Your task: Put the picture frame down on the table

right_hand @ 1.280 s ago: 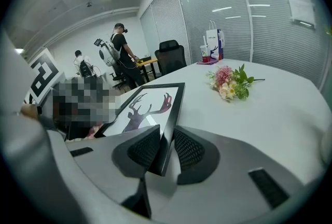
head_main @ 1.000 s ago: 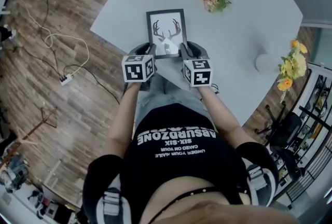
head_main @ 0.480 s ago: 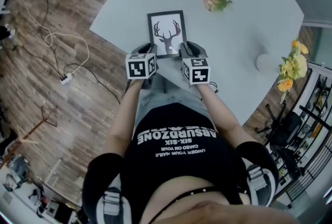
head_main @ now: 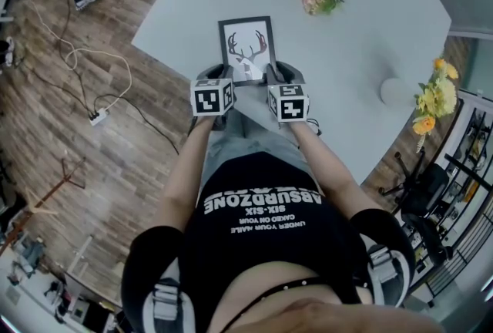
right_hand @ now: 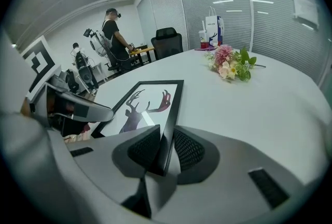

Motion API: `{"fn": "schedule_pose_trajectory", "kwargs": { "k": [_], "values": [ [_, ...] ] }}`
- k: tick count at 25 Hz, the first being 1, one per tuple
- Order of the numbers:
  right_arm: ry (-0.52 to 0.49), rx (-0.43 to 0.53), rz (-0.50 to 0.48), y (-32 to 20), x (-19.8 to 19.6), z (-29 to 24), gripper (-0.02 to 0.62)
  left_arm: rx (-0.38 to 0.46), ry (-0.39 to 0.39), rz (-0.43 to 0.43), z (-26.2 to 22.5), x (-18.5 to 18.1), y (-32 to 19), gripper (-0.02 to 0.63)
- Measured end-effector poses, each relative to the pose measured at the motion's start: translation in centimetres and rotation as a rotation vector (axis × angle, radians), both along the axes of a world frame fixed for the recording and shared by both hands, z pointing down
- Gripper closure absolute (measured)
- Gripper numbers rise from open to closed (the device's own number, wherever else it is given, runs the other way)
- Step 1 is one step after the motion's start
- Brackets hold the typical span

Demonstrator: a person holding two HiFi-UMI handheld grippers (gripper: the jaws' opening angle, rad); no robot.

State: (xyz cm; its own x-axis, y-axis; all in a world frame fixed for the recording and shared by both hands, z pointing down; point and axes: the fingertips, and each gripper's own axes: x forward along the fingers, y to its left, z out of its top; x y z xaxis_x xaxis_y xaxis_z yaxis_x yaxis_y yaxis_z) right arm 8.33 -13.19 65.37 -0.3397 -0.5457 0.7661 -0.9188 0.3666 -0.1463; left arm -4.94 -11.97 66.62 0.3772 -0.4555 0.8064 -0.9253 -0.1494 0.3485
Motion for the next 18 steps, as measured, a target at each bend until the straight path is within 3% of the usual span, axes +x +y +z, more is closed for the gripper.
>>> {"fn": "schedule_pose_trajectory", "kwargs": {
  "k": [5,11,18],
  "values": [
    [0.008,-0.004,-0.011,-0.02,0.06,0.57,0.497,-0.003,-0.017,0.01,0.43,0.13,-0.01,0.509],
    [-0.054,0.003,0.051,-0.09,0.21,0.82,0.497,0.032,-0.055,0.038,0.61,0.33,-0.13,0.508],
    [-0.038,0.031,0.046,-0.05,0.18,0.86,0.497,0.011,-0.093,0.015,0.79,0.26,-0.08,0.508]
  ]
}}
